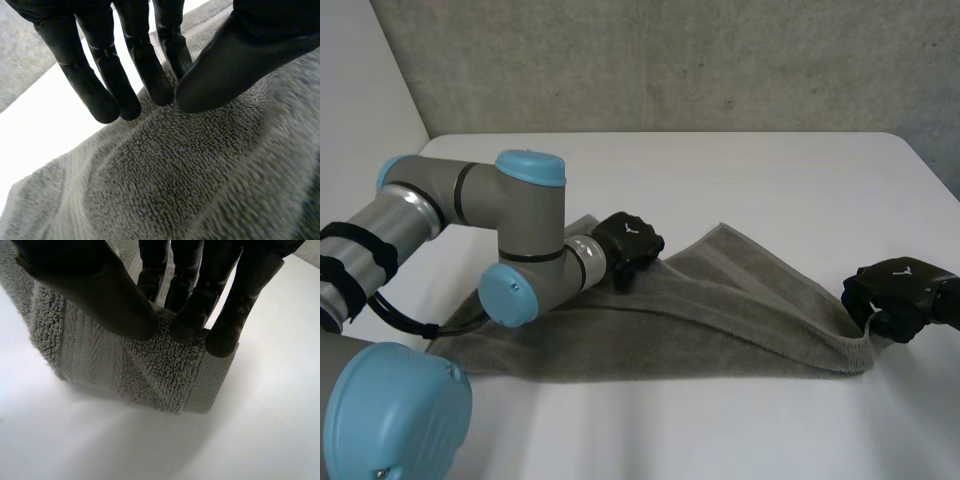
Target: Fold the towel.
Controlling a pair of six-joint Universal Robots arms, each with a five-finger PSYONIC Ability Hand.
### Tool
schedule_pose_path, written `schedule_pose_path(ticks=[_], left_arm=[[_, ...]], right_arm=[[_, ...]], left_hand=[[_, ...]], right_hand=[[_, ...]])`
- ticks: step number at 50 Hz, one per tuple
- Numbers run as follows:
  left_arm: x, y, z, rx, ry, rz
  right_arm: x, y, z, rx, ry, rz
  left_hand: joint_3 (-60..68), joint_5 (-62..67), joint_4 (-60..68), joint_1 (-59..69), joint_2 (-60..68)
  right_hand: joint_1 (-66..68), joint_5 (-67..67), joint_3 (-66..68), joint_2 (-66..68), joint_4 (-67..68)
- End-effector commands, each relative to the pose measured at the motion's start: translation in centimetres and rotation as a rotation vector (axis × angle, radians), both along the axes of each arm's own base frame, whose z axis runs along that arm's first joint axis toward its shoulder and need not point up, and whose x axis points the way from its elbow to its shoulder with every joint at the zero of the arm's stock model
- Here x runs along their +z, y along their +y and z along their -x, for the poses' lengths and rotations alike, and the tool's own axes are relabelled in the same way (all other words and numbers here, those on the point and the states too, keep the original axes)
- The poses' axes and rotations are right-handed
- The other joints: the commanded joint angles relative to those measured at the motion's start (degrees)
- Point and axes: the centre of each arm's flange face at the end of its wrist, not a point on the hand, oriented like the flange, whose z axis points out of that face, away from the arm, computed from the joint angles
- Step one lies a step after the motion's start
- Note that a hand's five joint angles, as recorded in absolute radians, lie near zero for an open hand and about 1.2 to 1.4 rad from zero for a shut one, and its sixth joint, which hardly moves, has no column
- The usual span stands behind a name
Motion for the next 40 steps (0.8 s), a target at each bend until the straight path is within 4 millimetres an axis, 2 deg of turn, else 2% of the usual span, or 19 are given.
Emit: schedule_pose_path(ticks=[1, 10, 16, 18, 19, 20, 21, 23, 24, 26, 27, 28, 29, 30, 31, 32, 34, 36, 40], left_arm=[[1.9, -0.3, 0.1, 0.032, 0.023, 0.048], [4.1, -1.5, -0.7, 0.106, 0.045, 0.096], [7.2, -4.6, -2.4, 0.237, 0.140, 0.187], [9.8, -6.0, -2.8, 0.306, 0.221, 0.268], [9.8, -6.0, -2.8, 0.306, 0.222, 0.269], [11.5, -6.5, -2.9, 0.337, 0.276, 0.311], [11.5, -6.5, -2.9, 0.337, 0.276, 0.312], [15.9, -6.3, -2.8, 0.373, 0.431, 0.371], [16.0, -6.3, -2.8, 0.373, 0.432, 0.371], [21.7, -5.3, -3.4, 0.396, 0.661, 0.400], [21.8, -5.3, -3.4, 0.396, 0.662, 0.400], [24.4, -5.1, -4.2, 0.411, 0.782, 0.413], [24.4, -5.1, -4.2, 0.411, 0.783, 0.413], [26.7, -4.8, -5.1, 0.426, 0.896, 0.429], [28.8, -4.6, -5.9, 0.436, 0.991, 0.454], [28.8, -4.6, -5.9, 0.436, 0.992, 0.454], [31.1, -5.5, -8.5, 0.465, 1.063, 0.523], [31.1, -6.0, -9.1, 0.477, 1.045, 0.535], [29.5, -6.7, -9.3, 0.497, 0.941, 0.511]], right_arm=[[0.1, 0.1, -0.1, 0.002, -0.001, 0.000], [1.4, 0.0, -1.0, 0.028, -0.003, 0.060], [3.3, -0.3, -4.1, 0.135, 0.004, 0.209], [4.8, -0.8, -6.9, 0.203, -0.030, 0.360], [4.8, -0.8, -6.9, 0.203, -0.031, 0.360], [6.1, -1.3, -8.2, 0.212, -0.076, 0.454], [6.1, -1.3, -8.2, 0.212, -0.076, 0.455], [10.9, -2.7, -9.6, 0.180, -0.226, 0.686], [10.9, -2.7, -9.6, 0.180, -0.227, 0.687], [17.0, -3.5, -9.2, 0.096, -0.431, 0.923], [17.0, -3.5, -9.2, 0.096, -0.432, 0.924], [20.0, -3.5, -8.7, 0.052, -0.546, 1.036], [20.0, -3.5, -8.7, 0.052, -0.547, 1.037], [22.4, -3.2, -8.4, 0.035, -0.653, 1.107], [23.6, -3.1, -8.0, 0.019, -0.735, 1.106], [23.6, -3.1, -8.0, 0.019, -0.736, 1.106], [24.6, -3.1, -7.7, 0.007, -0.770, 1.065], [24.7, -3.0, -7.9, 0.009, -0.754, 1.029], [23.1, -3.3, -8.4, 0.018, -0.680, 0.901]], left_hand=[[-6.82, -15.04, -6.26, -2.07, -5.72], [-6.82, -15.04, -6.26, -2.07, -5.72], [-6.82, -15.04, -6.26, -2.07, -5.72], [-6.82, -15.04, -6.26, -2.07, -5.72], [-6.82, -15.04, -6.26, -2.07, -5.72], [-6.82, -15.04, -6.26, -2.07, -5.72], [-6.82, -15.04, -6.26, -2.07, -5.72], [-6.82, -15.04, -6.26, -2.07, -5.72], [-6.82, -15.04, -6.26, -2.07, -5.72], [-6.82, -15.04, -6.26, -2.07, -5.72], [-6.82, -15.04, -6.26, -2.07, -5.72], [-6.82, -15.04, -6.26, -2.07, -5.72], [-6.82, -15.04, -6.26, -2.07, -5.72], [-6.82, -15.04, -6.26, -2.07, -5.72], [-6.82, -15.04, -6.26, -2.07, -5.72], [-6.82, -15.04, -6.26, -2.07, -5.72], [-6.82, -15.04, -6.26, -2.07, -5.72], [-6.82, -15.04, -6.26, -2.07, -5.72], [-6.82, -15.04, -6.26, -2.07, -5.72]], right_hand=[[2.85, 1.83, 2.98, 14.51, 3.42], [2.85, 1.83, 2.98, 14.51, 3.42], [2.85, 1.83, 2.98, 14.51, 3.42], [2.85, 1.83, 2.98, 14.51, 3.42], [2.85, 1.83, 2.98, 14.51, 3.42], [2.85, 1.83, 2.98, 14.51, 3.42], [2.85, 1.83, 2.98, 14.51, 3.42], [2.85, 1.83, 2.98, 14.51, 3.42], [2.85, 1.83, 2.98, 14.51, 3.42], [2.85, 1.83, 2.98, 14.51, 3.42], [2.85, 1.83, 2.98, 14.51, 3.42], [2.85, 1.83, 2.98, 14.51, 3.42], [2.85, 1.83, 2.98, 14.51, 3.42], [2.85, 1.83, 2.98, 14.51, 3.42], [2.85, 1.83, 2.98, 14.51, 3.42], [2.85, 1.83, 2.98, 14.51, 3.42], [2.85, 1.83, 2.98, 14.51, 3.42], [2.85, 1.83, 2.98, 14.51, 3.42], [2.85, 1.83, 2.98, 14.51, 3.42]])
